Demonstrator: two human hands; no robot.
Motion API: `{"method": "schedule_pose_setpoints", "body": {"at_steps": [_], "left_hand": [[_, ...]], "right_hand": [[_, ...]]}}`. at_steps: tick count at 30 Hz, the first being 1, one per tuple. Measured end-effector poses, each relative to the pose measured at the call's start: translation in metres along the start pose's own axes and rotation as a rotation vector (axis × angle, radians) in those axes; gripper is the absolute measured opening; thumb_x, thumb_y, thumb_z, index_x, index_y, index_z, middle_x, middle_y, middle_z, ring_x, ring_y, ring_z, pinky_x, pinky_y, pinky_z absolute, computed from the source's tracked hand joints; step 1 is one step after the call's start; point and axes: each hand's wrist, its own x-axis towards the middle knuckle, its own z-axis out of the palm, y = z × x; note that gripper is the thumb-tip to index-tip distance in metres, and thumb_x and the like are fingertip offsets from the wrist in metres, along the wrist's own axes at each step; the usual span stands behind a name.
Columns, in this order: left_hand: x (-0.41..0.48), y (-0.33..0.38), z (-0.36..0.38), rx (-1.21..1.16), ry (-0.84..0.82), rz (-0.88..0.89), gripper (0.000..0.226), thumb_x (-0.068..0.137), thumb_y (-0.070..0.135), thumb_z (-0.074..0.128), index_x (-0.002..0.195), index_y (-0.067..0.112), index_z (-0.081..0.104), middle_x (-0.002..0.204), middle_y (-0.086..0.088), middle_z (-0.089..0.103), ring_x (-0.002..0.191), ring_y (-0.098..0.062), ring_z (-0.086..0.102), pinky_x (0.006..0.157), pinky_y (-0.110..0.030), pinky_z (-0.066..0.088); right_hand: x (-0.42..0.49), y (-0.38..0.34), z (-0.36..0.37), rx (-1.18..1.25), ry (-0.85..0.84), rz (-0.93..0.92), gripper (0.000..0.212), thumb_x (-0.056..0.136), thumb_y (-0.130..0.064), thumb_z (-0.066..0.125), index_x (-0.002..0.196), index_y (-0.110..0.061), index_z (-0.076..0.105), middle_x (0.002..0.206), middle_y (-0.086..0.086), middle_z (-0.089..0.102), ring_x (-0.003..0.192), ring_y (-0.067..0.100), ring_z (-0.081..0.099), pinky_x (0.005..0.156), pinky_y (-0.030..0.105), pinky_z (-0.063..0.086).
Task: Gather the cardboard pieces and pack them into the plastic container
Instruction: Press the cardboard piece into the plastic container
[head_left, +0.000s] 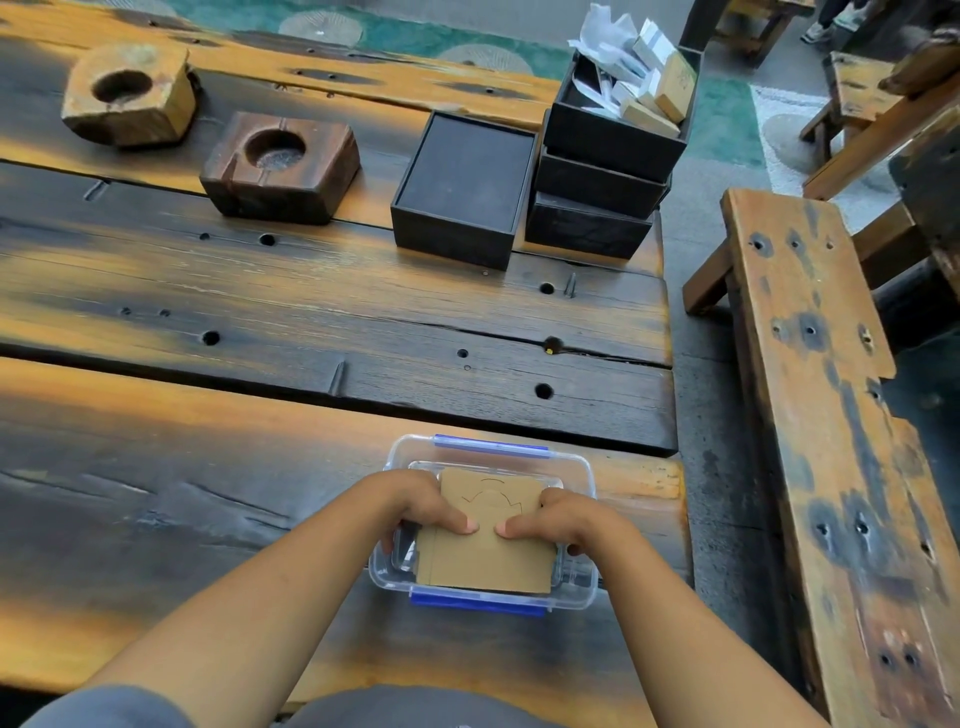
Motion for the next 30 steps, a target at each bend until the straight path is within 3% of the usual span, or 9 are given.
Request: {"method": "schedule_pose_setpoints", "body": {"at_steps": [5,7,13,15,18,24,30], "left_hand": [[-0.002,-0.004,0.001,0.013,0.014,0.046,0.085,0.072,0.047,0.081,0.142,0.014,0.045,0.142,-0.011,0.052,0.128,-0.037,0.052,0.096,-0.059,0.05],[0.0,-0.007,0.001,0.029,0.024,0.068,0.087,0.07,0.048,0.082,0.142,0.016,0.045,0.14,-0.008,0.054,0.125,-0.035,0.054,0.095,-0.058,0.052],[0.002,-0.007,0.012,0.191,0.099,0.105,0.085,0.074,0.056,0.076,0.142,0.016,0.045,0.139,-0.005,0.055,0.118,-0.027,0.059,0.081,-0.034,0.049],[0.003,-0.008,0.012,0.195,0.077,0.103,0.09,0.07,0.058,0.078,0.142,0.016,0.045,0.137,-0.005,0.056,0.117,-0.028,0.06,0.084,-0.037,0.054],[0.0,-0.01,0.007,0.142,0.06,0.095,0.091,0.067,0.055,0.081,0.141,0.016,0.046,0.137,-0.007,0.057,0.118,-0.033,0.059,0.091,-0.05,0.057],[-0.001,-0.008,0.006,0.151,-0.029,0.045,0.105,0.06,0.064,0.081,0.146,0.019,0.041,0.146,-0.007,0.05,0.128,-0.034,0.053,0.101,-0.051,0.05],[-0.002,-0.007,-0.004,0.055,-0.047,0.074,0.086,0.072,0.054,0.079,0.142,0.016,0.045,0.14,-0.01,0.055,0.128,-0.034,0.054,0.1,-0.053,0.051]], "right_hand": [[-0.001,0.006,-0.001,0.05,-0.046,-0.029,0.078,0.071,-0.049,0.08,0.137,-0.019,0.051,0.136,0.0,0.058,0.116,0.02,0.057,0.096,0.032,0.046],[-0.002,0.009,-0.001,0.047,-0.061,-0.054,0.075,0.069,-0.047,0.083,0.134,-0.021,0.055,0.134,-0.002,0.061,0.117,0.019,0.06,0.102,0.033,0.047],[-0.007,0.011,0.001,0.075,-0.056,-0.103,0.064,0.072,-0.033,0.084,0.128,-0.025,0.055,0.126,-0.005,0.062,0.117,0.019,0.059,0.105,0.037,0.046],[-0.007,0.011,0.002,0.07,-0.061,-0.107,0.062,0.072,-0.031,0.084,0.127,-0.026,0.056,0.127,-0.004,0.063,0.117,0.02,0.059,0.105,0.036,0.047],[-0.002,0.009,0.004,-0.012,-0.055,-0.071,0.081,0.062,-0.044,0.087,0.133,-0.02,0.055,0.133,-0.001,0.061,0.116,0.02,0.06,0.105,0.036,0.047],[0.003,0.004,0.002,-0.154,-0.04,-0.006,0.1,0.058,-0.06,0.083,0.14,-0.016,0.047,0.14,0.002,0.052,0.121,0.022,0.054,0.106,0.038,0.044],[0.006,0.006,0.001,-0.158,0.015,-0.065,0.098,0.061,-0.06,0.083,0.138,-0.012,0.047,0.139,0.002,0.046,0.119,0.022,0.056,0.103,0.036,0.047]]}}
